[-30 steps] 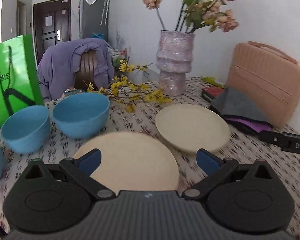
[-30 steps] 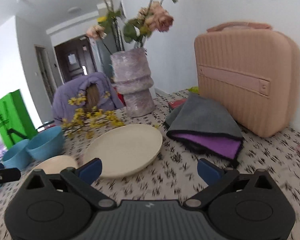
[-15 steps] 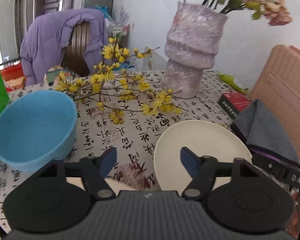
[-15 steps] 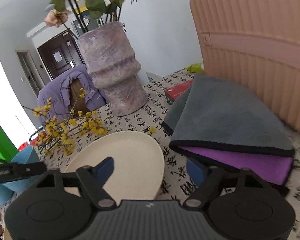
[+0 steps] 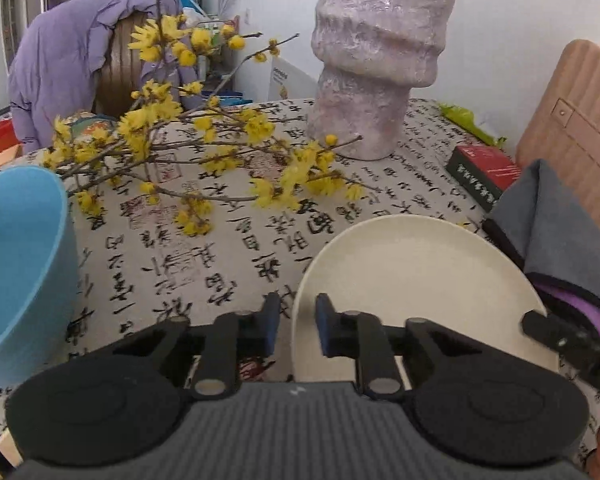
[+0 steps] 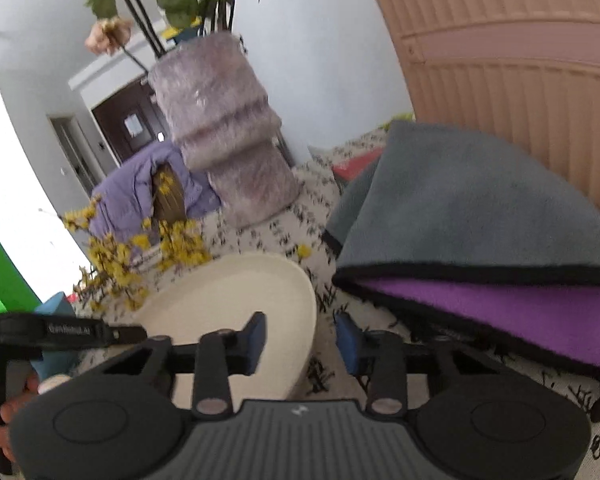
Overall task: Organize plates and bowls
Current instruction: 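Close both grippers on the rim of the plate by the vase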
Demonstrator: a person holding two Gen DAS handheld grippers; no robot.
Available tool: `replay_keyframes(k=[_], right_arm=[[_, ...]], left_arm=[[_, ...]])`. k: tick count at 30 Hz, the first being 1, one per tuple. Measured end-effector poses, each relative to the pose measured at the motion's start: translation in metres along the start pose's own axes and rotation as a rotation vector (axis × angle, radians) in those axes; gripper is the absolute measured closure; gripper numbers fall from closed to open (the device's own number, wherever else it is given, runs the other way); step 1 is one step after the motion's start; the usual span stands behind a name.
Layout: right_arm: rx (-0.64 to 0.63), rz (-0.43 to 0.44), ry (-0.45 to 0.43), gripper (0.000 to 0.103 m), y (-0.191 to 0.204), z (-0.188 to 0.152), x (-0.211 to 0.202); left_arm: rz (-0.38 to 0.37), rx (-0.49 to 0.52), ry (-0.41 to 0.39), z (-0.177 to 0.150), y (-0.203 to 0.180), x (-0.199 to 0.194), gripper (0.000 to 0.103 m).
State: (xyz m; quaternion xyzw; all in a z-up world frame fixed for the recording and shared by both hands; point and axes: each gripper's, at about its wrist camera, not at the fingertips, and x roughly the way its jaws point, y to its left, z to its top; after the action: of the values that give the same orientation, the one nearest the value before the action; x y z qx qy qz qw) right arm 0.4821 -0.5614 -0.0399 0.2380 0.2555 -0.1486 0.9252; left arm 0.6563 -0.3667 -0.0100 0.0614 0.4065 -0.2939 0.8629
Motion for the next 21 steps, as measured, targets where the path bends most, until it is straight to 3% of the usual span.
replay_keyframes(k=[3,14,21], right_arm=[[-0.02,-0.009,0.025,0.089,0.003,-0.003,0.004],[-0.012,-0.03,0.031,0.093,0.001,-0.006,0.005],[0.009,-0.015,0.037,0.095,-0.003,-0.004,0.003]], left_arm=[[0.006,0.005,0.006,0.0,-0.003,0.002,0.09],[0.007,-0.021,0.0,-0.003,-0.003,-0.003,0.092],[0.032,-0.038,-0.01,-0.011,-0.006,-0.027,0.095]])
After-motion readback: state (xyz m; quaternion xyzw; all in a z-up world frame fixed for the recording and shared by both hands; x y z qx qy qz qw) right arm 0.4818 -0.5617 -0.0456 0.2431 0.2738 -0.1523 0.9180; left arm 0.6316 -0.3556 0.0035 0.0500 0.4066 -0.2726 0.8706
